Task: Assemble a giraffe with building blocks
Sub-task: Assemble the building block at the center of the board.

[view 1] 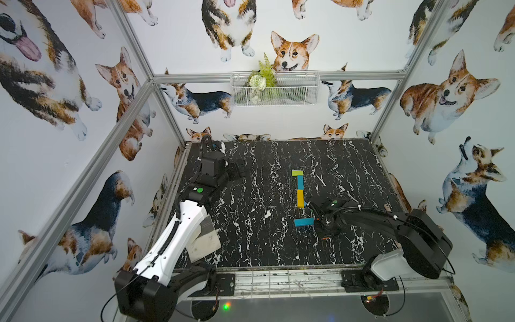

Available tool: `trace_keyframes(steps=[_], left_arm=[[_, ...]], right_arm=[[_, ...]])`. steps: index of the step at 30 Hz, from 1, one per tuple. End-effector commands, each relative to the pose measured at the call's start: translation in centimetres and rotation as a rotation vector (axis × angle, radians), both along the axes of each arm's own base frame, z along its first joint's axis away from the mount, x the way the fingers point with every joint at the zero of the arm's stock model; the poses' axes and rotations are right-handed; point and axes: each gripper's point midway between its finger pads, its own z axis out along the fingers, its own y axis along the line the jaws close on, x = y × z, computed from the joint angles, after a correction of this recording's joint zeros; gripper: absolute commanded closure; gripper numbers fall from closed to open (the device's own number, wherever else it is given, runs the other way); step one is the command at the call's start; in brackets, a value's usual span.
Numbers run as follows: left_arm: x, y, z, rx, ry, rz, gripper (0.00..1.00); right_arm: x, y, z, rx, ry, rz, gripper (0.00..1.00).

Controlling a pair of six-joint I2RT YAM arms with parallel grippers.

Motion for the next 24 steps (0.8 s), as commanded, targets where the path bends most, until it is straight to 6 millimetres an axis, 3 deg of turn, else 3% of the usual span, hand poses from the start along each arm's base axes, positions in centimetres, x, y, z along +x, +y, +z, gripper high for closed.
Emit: trace_keyframes(steps=[1, 14, 24], left_arm=[[0.4, -0.1, 0.9, -0.026, -0.030, 0.005, 0.00], [0.5, -0.2, 0.8, -0.034, -0.028, -0.002, 0.00], [0.5, -0.1, 0.9, -0.039, -0.027, -0.001, 0.00]], right_arm=[[0.8, 0.0, -0.1, -0.019, -0.009, 0.027, 0.74], [2.8, 0.4, 0.4, 0.110, 0.015, -0.001, 0.71], [3.0, -0.7, 0.0, 0.121, 0.061, 0.004, 0.69]])
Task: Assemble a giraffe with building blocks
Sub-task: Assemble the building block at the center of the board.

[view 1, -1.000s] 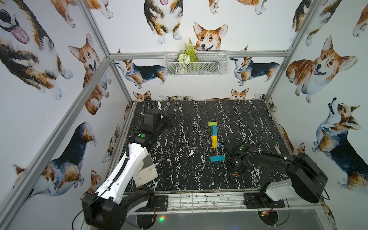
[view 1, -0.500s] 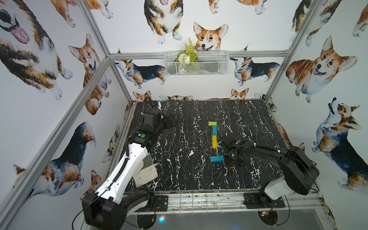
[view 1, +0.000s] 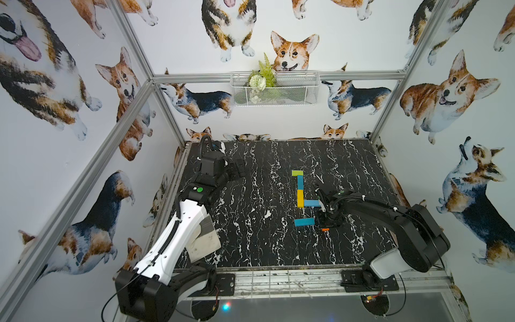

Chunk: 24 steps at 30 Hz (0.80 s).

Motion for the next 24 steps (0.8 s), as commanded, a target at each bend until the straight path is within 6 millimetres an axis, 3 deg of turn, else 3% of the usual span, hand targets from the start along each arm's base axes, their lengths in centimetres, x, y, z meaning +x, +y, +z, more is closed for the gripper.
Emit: trace_keyframes(steps=[1, 24], left_arm=[[0.4, -0.2, 1.0, -0.028, -0.033, 0.001, 0.00], [0.5, -0.1, 1.0, -0.034, -0.033, 0.003, 0.00]], right_arm=[[-0.1, -0.2, -0.1, -0.009, 0.018, 0.037, 0.69], [1.6, -1.0, -1.1, -0.061, 0.028, 0.021, 0.63]])
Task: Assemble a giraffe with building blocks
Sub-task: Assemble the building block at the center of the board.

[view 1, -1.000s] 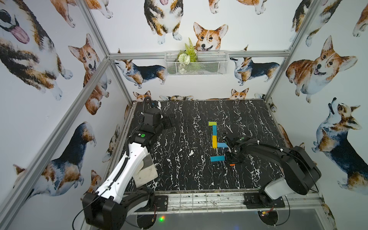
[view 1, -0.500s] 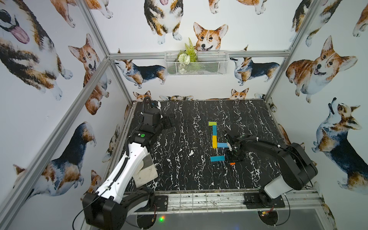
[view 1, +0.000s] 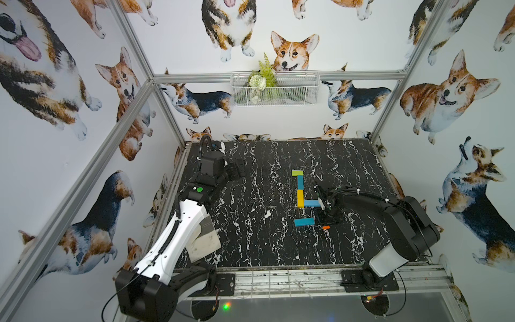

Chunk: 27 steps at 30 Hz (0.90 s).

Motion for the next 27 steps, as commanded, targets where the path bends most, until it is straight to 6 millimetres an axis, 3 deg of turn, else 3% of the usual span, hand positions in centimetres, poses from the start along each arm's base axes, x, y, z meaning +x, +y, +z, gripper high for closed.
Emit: trace_keyframes(steps=[1, 27], left_arm=[[0.5, 0.0, 1.0, -0.027, -0.035, 0.011, 0.00], [0.6, 0.1, 0.8, -0.035, -0.031, 0.013, 0.00]], right_arm=[[0.5, -0.3, -0.2, -0.018, -0.012, 0.000, 0.63], [1.8, 0.2, 0.0, -0.012, -0.042, 0.015, 0.65]])
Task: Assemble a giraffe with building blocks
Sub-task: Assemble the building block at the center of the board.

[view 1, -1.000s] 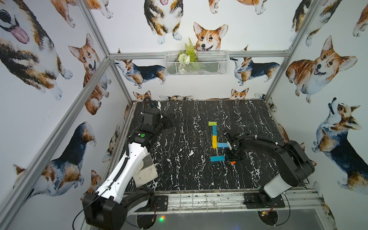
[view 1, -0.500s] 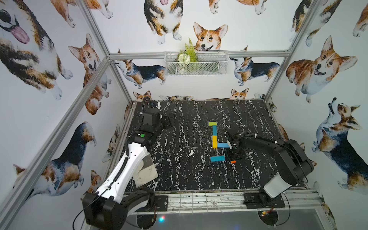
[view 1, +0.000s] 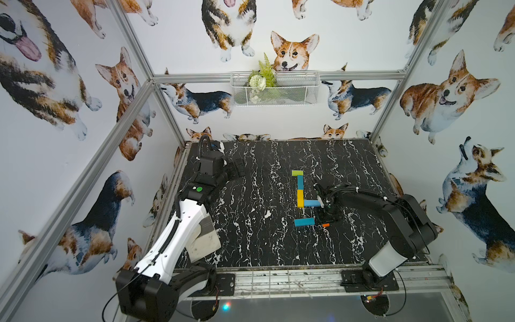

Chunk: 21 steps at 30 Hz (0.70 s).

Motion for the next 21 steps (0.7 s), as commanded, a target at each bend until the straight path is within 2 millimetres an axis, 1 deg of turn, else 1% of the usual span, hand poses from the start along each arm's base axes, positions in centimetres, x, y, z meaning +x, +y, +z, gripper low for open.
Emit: trace_keyframes(steps=[1, 13, 15, 17, 21], left_arm=[[0.43, -0.09, 0.84, -0.022, -0.032, 0.005, 0.00], [0.48, -0.03, 0.84, -0.026, -0.031, 0.005, 0.00], [0.48, -0.07, 0.81, -0.028, -0.030, 0.005, 0.00], [0.47, -0.09, 0.77, -0.028, -0.029, 0.004, 0.00], [0.49, -0.06, 0.81, -0.028, -0.030, 0.004, 0.00]], right_arm=[[0.74, 0.10, -0.11, -0.003, -0.022, 0.004, 0.65], [1.17, 0.03, 0.04, 0.003, -0.035, -0.004, 0.65], [1.20, 0.08, 0.03, 0.005, -0.036, -0.004, 0.63], [1.24, 0.07, 0.05, 0.006, -0.037, -0.005, 0.57], [1.37, 0.25, 0.13, 0.019, -0.041, -0.002, 0.38]])
